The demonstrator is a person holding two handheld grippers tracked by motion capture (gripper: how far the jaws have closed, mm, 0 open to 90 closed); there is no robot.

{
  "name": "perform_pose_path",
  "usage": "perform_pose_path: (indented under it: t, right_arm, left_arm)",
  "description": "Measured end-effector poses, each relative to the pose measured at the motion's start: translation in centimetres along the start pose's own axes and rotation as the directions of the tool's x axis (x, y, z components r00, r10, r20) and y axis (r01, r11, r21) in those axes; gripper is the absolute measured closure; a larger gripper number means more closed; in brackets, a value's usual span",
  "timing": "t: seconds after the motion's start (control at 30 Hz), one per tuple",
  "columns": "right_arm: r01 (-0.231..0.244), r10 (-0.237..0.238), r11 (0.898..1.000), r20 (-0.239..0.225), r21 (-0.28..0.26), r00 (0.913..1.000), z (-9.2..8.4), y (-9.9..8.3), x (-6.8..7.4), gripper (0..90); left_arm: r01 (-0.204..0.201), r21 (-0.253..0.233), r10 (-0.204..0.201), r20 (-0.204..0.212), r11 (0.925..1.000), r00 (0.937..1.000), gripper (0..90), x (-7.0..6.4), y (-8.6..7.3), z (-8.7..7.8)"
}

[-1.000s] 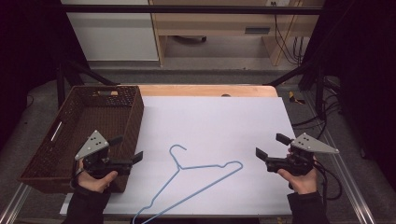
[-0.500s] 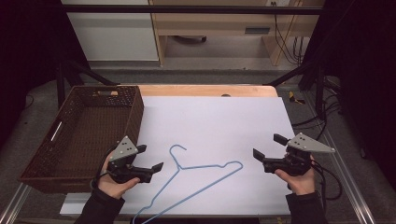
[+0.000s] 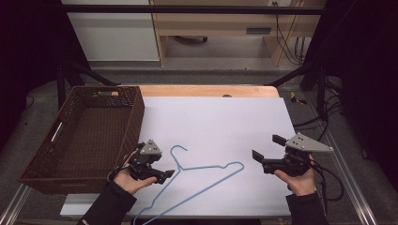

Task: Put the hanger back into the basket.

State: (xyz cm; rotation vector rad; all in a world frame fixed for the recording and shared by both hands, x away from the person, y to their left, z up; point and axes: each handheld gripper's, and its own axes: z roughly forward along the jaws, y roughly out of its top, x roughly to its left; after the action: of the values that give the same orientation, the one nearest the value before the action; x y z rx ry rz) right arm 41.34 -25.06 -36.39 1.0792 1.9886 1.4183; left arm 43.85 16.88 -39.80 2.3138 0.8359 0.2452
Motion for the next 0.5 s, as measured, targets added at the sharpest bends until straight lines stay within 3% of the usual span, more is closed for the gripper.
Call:
perform_pose_path:
  t: [0.13, 0.23, 0.43, 0.5]
  right_arm:
    - [0.001, -0.001, 1.0, -0.004, 0.006, 1.0, 0.1, 0.0, 0.0, 6.9]
    - [0.002, -0.002, 1.0, -0.006, 0.014, 1.0, 0.2, 0.0, 0.1, 6.9]
    - [0.003, -0.003, 1.0, -0.012, 0.023, 0.9999, 0.5, -0.1, 0.2, 6.8]
    - [0.003, -0.002, 1.0, -0.013, 0.026, 0.9999, 0.5, -0.1, 0.2, 6.8]
  left_arm:
    - [-0.011, 0.049, 0.011, 0.007, 0.9987, 0.9999, 29.2, -0.2, 0.1, 0.9]
    - [-0.021, 0.125, 0.018, 0.021, 0.9919, 0.9996, 32.1, -0.3, 0.2, 2.3]
    - [-0.031, 0.197, 0.025, 0.035, 0.9799, 0.9991, 37.0, -0.5, 0.4, 3.9]
    - [-0.041, 0.242, 0.032, 0.04, 0.9694, 0.9987, 38.9, -0.8, 0.5, 4.9]
